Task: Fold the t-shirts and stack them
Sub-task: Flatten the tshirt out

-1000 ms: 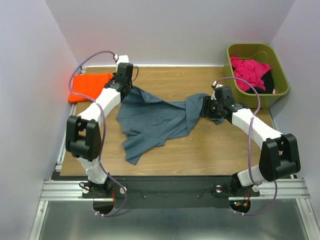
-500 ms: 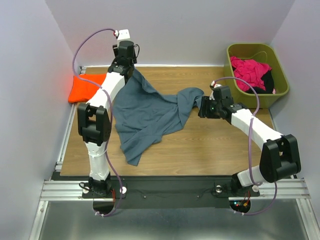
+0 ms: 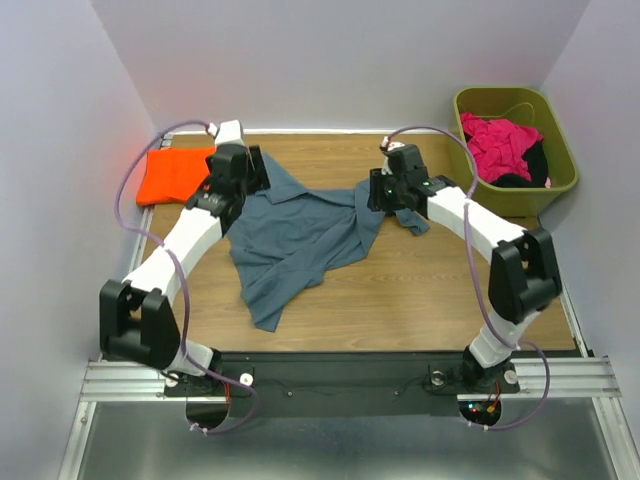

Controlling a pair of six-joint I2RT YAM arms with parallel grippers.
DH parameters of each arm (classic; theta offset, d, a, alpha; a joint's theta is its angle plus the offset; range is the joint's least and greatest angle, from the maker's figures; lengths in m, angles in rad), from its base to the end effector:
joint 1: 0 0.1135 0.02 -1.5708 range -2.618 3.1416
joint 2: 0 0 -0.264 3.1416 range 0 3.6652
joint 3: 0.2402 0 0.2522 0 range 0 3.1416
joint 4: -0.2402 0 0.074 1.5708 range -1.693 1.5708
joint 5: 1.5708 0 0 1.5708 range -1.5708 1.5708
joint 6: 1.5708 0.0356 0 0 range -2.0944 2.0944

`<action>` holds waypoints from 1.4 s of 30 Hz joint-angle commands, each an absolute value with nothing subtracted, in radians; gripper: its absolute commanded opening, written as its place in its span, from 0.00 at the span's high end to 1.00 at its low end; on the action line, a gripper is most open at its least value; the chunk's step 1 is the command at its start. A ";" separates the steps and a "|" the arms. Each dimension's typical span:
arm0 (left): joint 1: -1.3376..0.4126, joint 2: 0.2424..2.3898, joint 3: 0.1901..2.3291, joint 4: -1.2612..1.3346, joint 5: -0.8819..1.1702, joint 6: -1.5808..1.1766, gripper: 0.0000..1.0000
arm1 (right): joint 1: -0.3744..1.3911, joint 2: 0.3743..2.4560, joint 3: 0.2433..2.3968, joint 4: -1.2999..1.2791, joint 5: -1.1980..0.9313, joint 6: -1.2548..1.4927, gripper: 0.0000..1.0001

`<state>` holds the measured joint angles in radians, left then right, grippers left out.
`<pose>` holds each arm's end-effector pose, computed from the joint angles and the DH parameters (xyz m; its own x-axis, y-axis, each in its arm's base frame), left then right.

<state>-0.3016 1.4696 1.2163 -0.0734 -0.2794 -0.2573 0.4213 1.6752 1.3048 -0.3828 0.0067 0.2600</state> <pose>0.3352 -0.0940 0.3381 -0.3055 -0.1611 -0.9385 -0.0430 0.9869 -0.1554 0.3446 0.1542 0.2684 -0.7072 -0.0352 -0.7062 -0.2304 0.9557 0.1831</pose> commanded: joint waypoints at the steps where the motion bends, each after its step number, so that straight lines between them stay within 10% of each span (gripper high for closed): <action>1: -0.340 1.375 1.024 -0.092 -0.183 -0.347 0.23 | 0.454 1.794 1.460 -0.360 0.083 0.236 0.56; 24: -0.345 1.588 0.900 -0.075 -0.202 -0.394 0.28 | 0.503 2.270 1.816 -0.364 0.267 0.258 0.62; 34: -0.347 1.635 0.904 -0.083 -0.210 -0.396 0.35 | 0.508 2.231 1.809 -0.374 0.299 0.245 0.99; 42: -0.345 1.635 0.896 -0.083 -0.215 -0.396 0.40 | 0.508 1.973 1.662 -0.383 0.347 0.239 0.99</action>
